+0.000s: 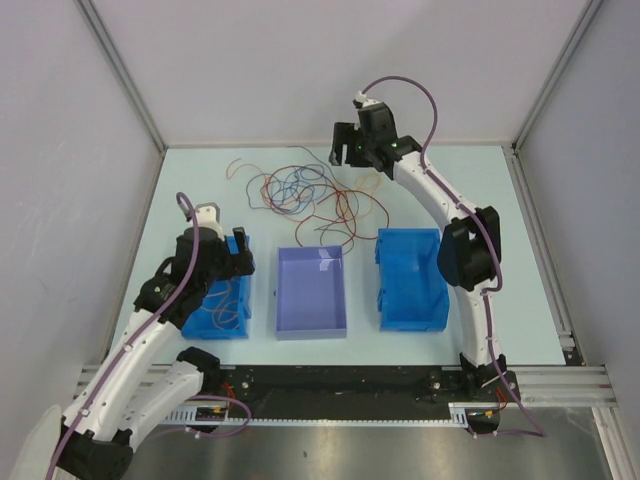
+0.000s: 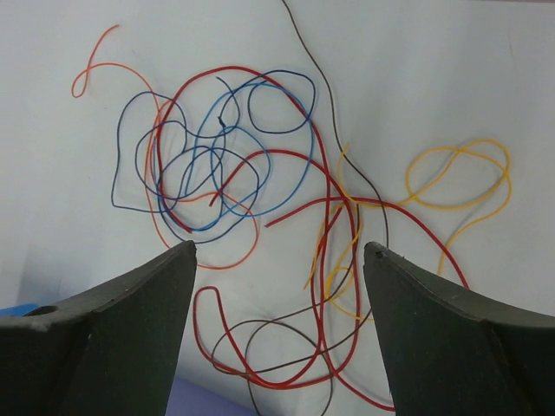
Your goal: Untangle the cables
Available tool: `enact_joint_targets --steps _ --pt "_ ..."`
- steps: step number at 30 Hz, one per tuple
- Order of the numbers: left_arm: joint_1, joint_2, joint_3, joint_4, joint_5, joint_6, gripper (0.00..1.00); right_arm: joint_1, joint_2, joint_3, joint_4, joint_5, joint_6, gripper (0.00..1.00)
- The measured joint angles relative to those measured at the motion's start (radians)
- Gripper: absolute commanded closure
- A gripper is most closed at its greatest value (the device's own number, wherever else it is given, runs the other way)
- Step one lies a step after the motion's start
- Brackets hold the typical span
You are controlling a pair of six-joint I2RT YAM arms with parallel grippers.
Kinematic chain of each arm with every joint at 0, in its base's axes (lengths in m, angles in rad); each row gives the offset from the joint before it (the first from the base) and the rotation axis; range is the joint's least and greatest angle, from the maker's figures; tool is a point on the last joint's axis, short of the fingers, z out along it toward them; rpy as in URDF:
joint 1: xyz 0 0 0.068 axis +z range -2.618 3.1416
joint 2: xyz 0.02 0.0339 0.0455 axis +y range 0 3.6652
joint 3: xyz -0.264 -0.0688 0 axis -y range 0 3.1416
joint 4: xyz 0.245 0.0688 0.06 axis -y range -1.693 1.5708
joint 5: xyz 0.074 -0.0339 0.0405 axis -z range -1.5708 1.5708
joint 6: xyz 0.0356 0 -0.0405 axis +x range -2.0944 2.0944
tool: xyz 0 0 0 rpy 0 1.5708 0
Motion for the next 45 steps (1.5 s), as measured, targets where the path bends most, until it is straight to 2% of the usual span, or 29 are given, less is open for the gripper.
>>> enact_joint_targets --steps 4,9,12,18,22,25,27,31,37,45 --pt "0.002 0.006 0.0 0.001 0.001 0.0 0.0 0.014 0.029 0.037 0.005 -0.029 0.032 0.2" --pt "0.005 0.01 0.0 0.002 0.0 0.0 0.0 0.069 0.18 0.208 0.002 -0.063 0.041 0.2" --pt "0.006 0.03 0.0 0.017 0.0 0.001 0.0 0.097 0.248 0.248 0.001 -0.09 0.056 0.21" --pt "0.006 0.203 0.048 0.076 0.026 0.0 0.01 0.107 0.266 0.233 -0.025 -0.111 0.077 0.21" --pt "0.006 0.391 0.161 0.138 0.05 0.0 0.03 0.082 0.174 0.069 -0.015 -0.076 0.092 0.21" --pt "0.006 0.582 0.323 0.195 0.072 0.0 0.04 0.049 0.054 -0.116 -0.008 -0.056 0.128 0.21" --pt "0.006 0.656 0.386 0.214 0.076 0.001 0.04 0.018 -0.035 -0.238 0.01 -0.046 0.156 0.21" --pt "0.008 0.894 0.587 0.256 0.074 0.011 0.06 -0.034 -0.194 -0.405 0.02 -0.023 0.192 0.21" --pt "0.018 1.252 0.912 0.235 0.09 0.039 0.1 -0.035 -0.34 -0.505 0.059 -0.03 0.209 0.21" --pt "0.043 1.579 1.346 0.136 0.149 0.043 0.14 -0.028 -0.437 -0.6 0.069 -0.043 0.208 0.22"
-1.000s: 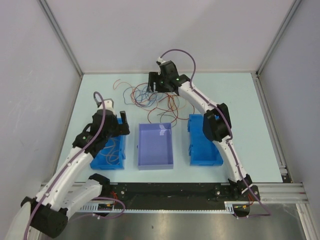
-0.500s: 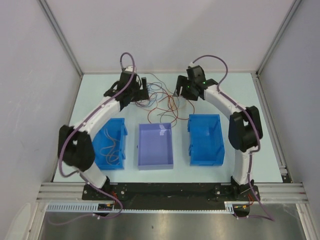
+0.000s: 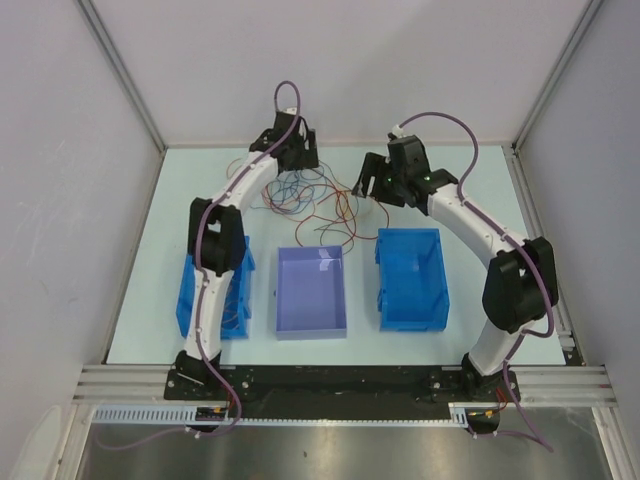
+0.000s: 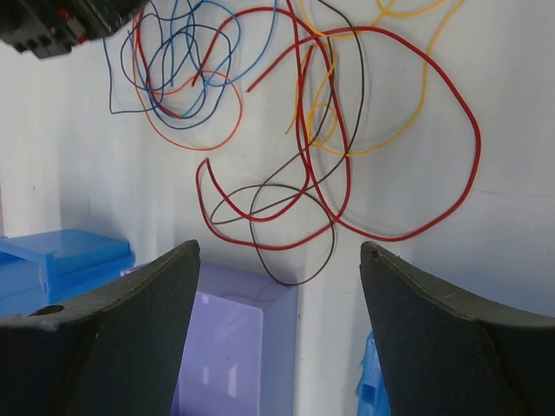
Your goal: Untangle the cables
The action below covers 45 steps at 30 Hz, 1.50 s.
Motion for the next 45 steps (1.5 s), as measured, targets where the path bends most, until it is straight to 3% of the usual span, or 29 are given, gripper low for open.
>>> enact_joint_targets --steps 3,18,22,27,33,35,39,45 --pt "0.011 0.058 0.064 -0.009 0.008 0.0 0.16 0.0 -0.023 -0.035 -0.002 -0.007 0.0 0.23" --pt "0.061 0.14 0.064 -0.007 0.129 -0.016 0.3 0.05 -0.031 -0.074 -0.001 -0.038 -0.008 0.26" --pt "0.06 0.157 0.064 0.006 0.143 -0.018 0.44 0.05 -0.031 -0.074 -0.002 -0.037 -0.014 0.27" --pt "0.059 0.175 0.064 0.028 0.155 -0.026 0.51 0.05 -0.031 -0.074 -0.003 -0.037 -0.022 0.27" --pt "0.059 0.2 0.071 0.041 0.157 -0.039 0.87 0.05 -0.031 -0.074 -0.006 -0.036 -0.026 0.28" --pt "0.059 0.207 0.08 0.04 0.156 -0.043 0.92 0.051 -0.031 -0.074 -0.006 -0.035 -0.026 0.28" --pt "0.059 0.208 0.093 0.038 0.154 -0.044 1.0 0.052 -0.031 -0.078 -0.005 -0.032 -0.026 0.28" --pt "0.059 0.157 0.103 -0.003 0.134 -0.042 1.0 0.06 -0.031 -0.087 -0.005 -0.03 -0.026 0.28"
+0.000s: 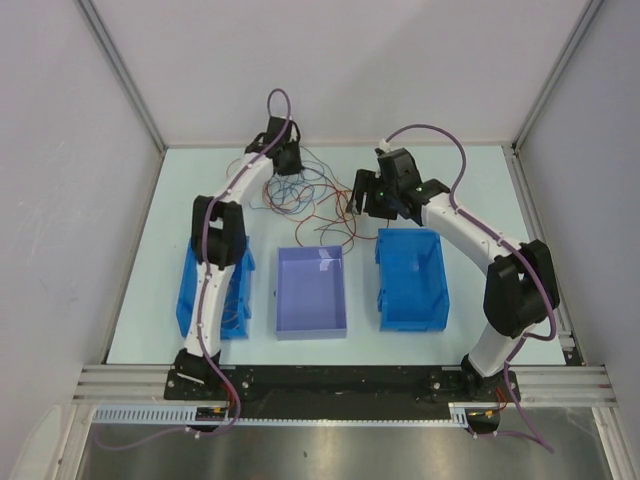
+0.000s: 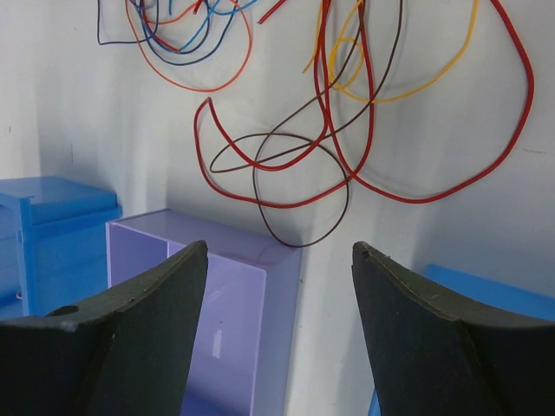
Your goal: Untangle the cables
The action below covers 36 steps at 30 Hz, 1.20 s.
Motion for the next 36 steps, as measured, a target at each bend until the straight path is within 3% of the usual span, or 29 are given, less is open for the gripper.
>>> enact_joint_targets --steps 9,16,21,26,31,34,36 --pt "0.0 -0.318 0.058 -0.061 -0.002 0.002 1.0 0.017 -0.003 -0.002 0.016 0.0 0.0 0.28" --pt "0.0 -0.674 0.082 0.05 0.052 0.018 0.99 0.017 -0.038 -0.003 0.049 0.0 0.001 0.29" --pt "0.0 -0.819 0.01 0.111 0.042 0.039 1.0 0.017 -0.044 -0.003 0.056 0.0 0.001 0.29" --pt "0.002 -0.802 -0.023 0.021 -0.013 0.023 0.94 0.017 -0.044 -0.003 0.051 0.001 0.0 0.29" --pt "0.032 -0.675 -0.005 -0.189 0.073 -0.072 1.0 0.017 -0.044 -0.003 0.049 0.008 0.0 0.29" --pt "0.044 -0.672 -0.123 -0.206 0.195 -0.13 1.0 0.017 -0.044 -0.004 0.048 0.01 0.0 0.29" --pt "0.024 -0.693 -0.188 -0.238 0.135 -0.132 1.0 0.016 -0.044 -0.004 0.048 0.013 0.0 0.29"
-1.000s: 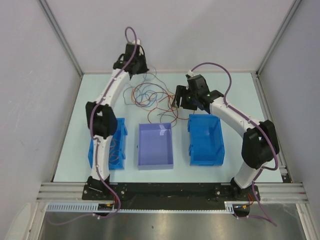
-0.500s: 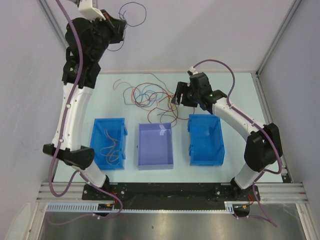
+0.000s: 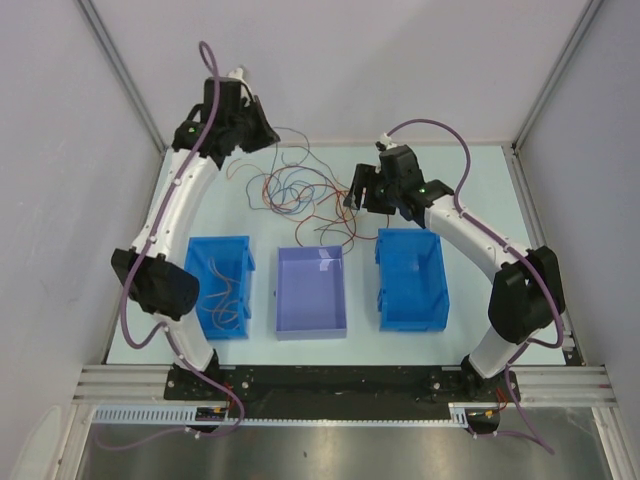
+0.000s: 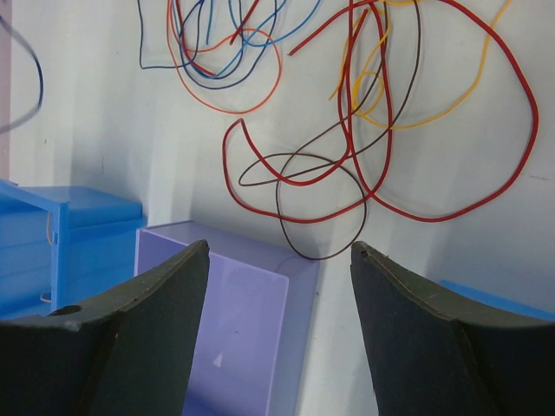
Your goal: Untangle the cables
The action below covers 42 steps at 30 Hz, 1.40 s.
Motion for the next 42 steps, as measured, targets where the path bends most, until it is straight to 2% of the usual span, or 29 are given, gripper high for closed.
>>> enact_joint_targets --steps 2,5,12,16,23,32,34,35,36,38,40,42 --pt "-0.039 -0.032 -0.051 -0.022 -0.063 0.005 1.0 -0.003 0.0 -0.001 0.0 0.003 0.0 0.29" --pt "-0.071 -0.149 -0.19 0.005 0.016 -0.008 1.0 -0.008 -0.002 -0.004 -0.005 0.007 0.0 0.29" --pt "-0.079 -0.447 -0.481 0.079 0.069 -0.062 1.0 -0.032 -0.008 -0.009 -0.006 0.012 -0.004 0.29" --pt "-0.108 -0.559 -0.654 0.132 0.084 -0.13 1.0 -0.041 -0.015 -0.01 -0.007 0.018 -0.008 0.29" --pt "-0.179 -0.692 -0.954 0.246 0.101 -0.301 1.0 -0.043 -0.024 -0.01 -0.012 0.031 -0.021 0.29" --pt "-0.252 -0.76 -1.136 0.363 0.084 -0.43 0.98 -0.044 -0.041 -0.019 -0.038 0.051 -0.029 0.29" --pt "-0.258 -0.76 -1.147 0.367 0.074 -0.44 0.88 -0.044 -0.048 -0.026 -0.042 0.055 -0.03 0.29" --pt "-0.261 -0.762 -1.149 0.367 0.068 -0.445 0.51 -0.044 -0.053 -0.031 -0.044 0.056 -0.03 0.29" --pt "-0.261 -0.764 -1.149 0.367 0.065 -0.448 0.34 -0.044 -0.056 -0.034 -0.047 0.057 -0.03 0.29" --pt "-0.263 -0.777 -1.149 0.365 0.052 -0.451 0.14 -0.044 -0.06 -0.04 -0.048 0.06 -0.03 0.29" --pt "-0.263 -0.788 -1.148 0.354 0.042 -0.444 0.06 -0.044 -0.061 -0.045 -0.049 0.061 -0.03 0.29" --pt "-0.263 -0.801 -1.146 0.338 0.031 -0.441 0.04 -0.044 -0.061 -0.05 -0.05 0.063 -0.029 0.29"
